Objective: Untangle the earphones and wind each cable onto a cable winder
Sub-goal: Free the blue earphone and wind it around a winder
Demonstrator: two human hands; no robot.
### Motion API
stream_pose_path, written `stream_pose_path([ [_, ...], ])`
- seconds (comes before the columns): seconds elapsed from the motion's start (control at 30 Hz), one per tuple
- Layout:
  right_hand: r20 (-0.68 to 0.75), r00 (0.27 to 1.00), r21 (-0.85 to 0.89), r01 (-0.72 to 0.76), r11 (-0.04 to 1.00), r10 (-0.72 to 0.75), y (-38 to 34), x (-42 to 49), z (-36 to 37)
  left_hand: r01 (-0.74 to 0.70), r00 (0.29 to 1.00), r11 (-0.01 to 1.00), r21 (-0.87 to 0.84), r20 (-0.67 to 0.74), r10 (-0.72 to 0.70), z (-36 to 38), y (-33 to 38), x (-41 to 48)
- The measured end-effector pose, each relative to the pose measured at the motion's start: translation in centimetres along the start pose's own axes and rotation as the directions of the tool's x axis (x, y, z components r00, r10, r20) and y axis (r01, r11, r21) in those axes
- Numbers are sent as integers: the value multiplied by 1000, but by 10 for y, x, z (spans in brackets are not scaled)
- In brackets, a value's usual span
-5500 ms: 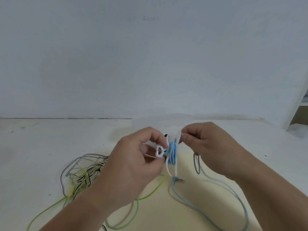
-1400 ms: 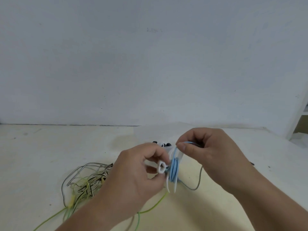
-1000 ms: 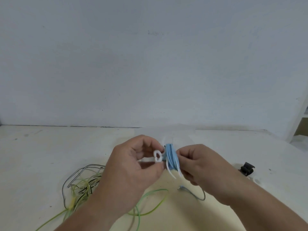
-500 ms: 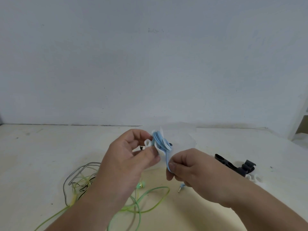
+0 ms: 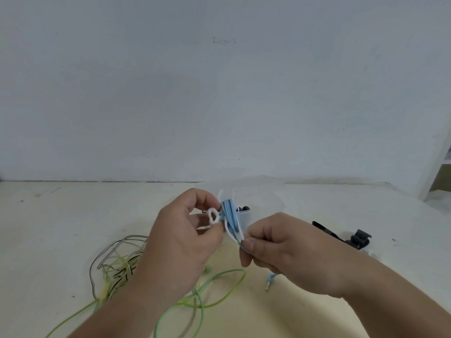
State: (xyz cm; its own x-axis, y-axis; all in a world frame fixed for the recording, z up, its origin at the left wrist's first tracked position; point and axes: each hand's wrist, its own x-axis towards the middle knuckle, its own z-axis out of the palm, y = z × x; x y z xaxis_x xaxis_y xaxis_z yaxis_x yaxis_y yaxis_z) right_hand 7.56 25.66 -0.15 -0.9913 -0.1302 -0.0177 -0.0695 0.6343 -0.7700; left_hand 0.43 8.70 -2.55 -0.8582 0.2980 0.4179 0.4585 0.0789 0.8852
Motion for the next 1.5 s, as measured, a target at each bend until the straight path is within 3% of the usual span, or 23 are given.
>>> stream_pose_path([
  [0.13, -6, 997, 48, 72, 996, -72, 0, -1, -2, -93, 995, 983, 158, -16, 96, -1, -2, 0],
  [0.3, -106, 981, 82, 173, 981, -164, 0, -2, -6, -271, 962, 883, 382, 82, 260, -1, -4, -3],
  [0.57, -349, 932, 47, 117, 992, -94, 2, -1, -12, -380, 921, 854, 355, 233, 313, -1, 3, -5],
  [0.73, -464, 884, 93, 110, 989, -55, 6, 2, -14, -330, 934, 894, 303, 239, 264, -1, 7, -8],
  [0.93, -407, 913, 215, 95, 972, 1, 9, 3, -16, -156, 951, 984, 81, 283, 127, -2, 9, -7],
  [1.17, -298, 954, 304, 64, 950, 31, 17, 7, -15, -130, 932, 989, -70, 332, 146, -3, 8, -5],
  [1.5, -123, 989, 279, -50, 959, 87, 14, 10, -4, -64, 986, 967, -247, 135, 100, -1, 10, -2],
])
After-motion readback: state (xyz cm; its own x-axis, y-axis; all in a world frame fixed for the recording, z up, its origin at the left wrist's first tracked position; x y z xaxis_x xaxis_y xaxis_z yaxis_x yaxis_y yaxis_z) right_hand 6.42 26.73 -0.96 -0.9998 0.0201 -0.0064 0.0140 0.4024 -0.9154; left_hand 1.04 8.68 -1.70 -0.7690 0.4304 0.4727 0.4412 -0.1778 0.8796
